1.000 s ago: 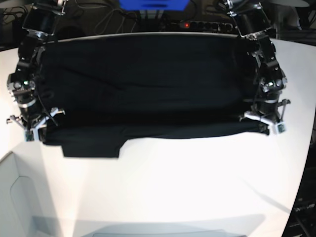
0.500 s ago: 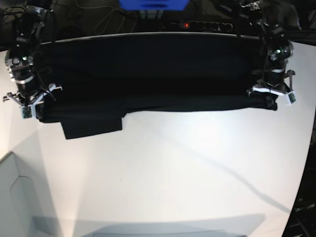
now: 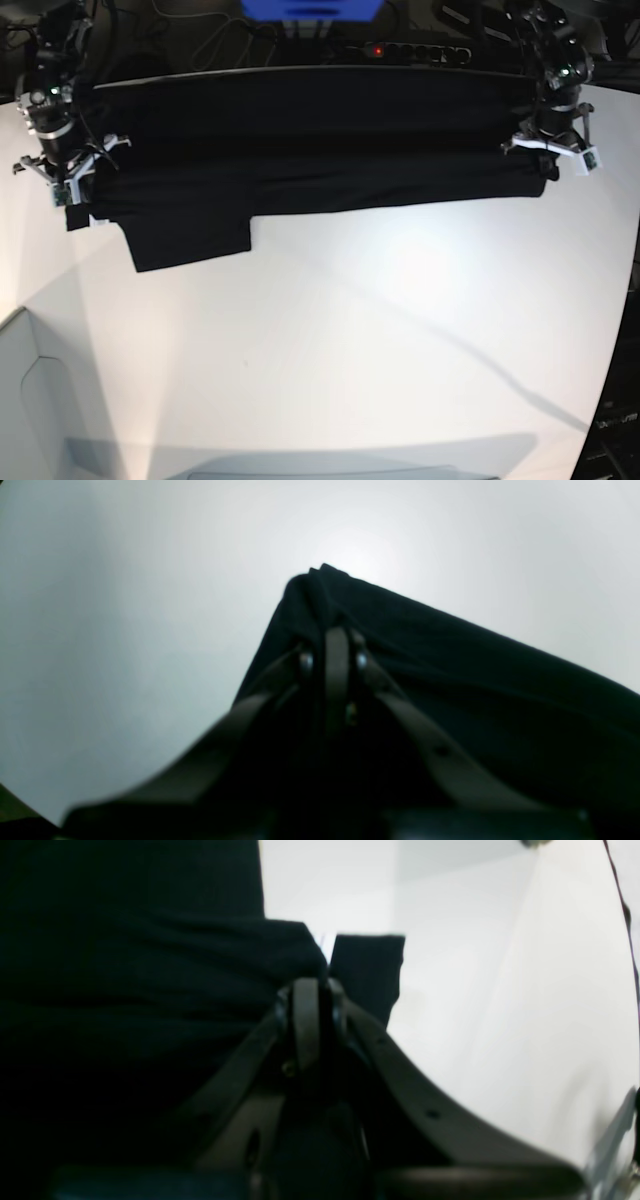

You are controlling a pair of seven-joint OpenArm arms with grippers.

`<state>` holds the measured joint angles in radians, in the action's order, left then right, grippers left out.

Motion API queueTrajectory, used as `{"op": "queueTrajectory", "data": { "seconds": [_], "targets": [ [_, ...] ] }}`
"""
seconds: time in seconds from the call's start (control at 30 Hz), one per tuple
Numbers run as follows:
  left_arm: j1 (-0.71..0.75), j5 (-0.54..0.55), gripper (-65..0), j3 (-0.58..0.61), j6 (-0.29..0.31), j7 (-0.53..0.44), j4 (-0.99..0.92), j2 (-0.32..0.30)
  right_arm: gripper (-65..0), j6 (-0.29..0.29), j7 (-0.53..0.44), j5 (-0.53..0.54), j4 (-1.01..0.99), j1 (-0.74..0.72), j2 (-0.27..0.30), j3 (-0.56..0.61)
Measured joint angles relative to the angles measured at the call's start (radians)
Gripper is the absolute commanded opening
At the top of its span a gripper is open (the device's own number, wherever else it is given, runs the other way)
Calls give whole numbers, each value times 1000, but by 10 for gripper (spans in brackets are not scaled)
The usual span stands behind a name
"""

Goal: Fold the T-shirt properly
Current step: 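Grasp the hem corners and fold the hem over toward the collar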

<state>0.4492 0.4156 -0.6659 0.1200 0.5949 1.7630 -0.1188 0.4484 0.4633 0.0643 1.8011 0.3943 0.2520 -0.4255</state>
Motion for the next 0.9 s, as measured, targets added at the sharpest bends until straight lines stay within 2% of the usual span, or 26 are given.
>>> {"op": "queueTrajectory", "data": {
  "seconds": [0.37,0.5,0.8,0.83,0.9],
  "targets": [
    [24,-5,-650,2,0,-11,-58,-2,-650,0,-2,-3,79,86,0,0],
    [56,-2,-650,2,0,-2,-50,-7,-650,0,0,2,74,85,-3,-24],
    [16,9,-650,7,2,-30,-138,-23,-650,0,-1,-1,1,75,-19,-20],
    [10,9,-650,7,2,-31,-143,-23,-644,0,5,-4,-9,74,-19,-18],
    [8,9,-650,7,2,-31,-145,-22,-572,0,6,-3,-29,59,-20,-14]
  ]
}}
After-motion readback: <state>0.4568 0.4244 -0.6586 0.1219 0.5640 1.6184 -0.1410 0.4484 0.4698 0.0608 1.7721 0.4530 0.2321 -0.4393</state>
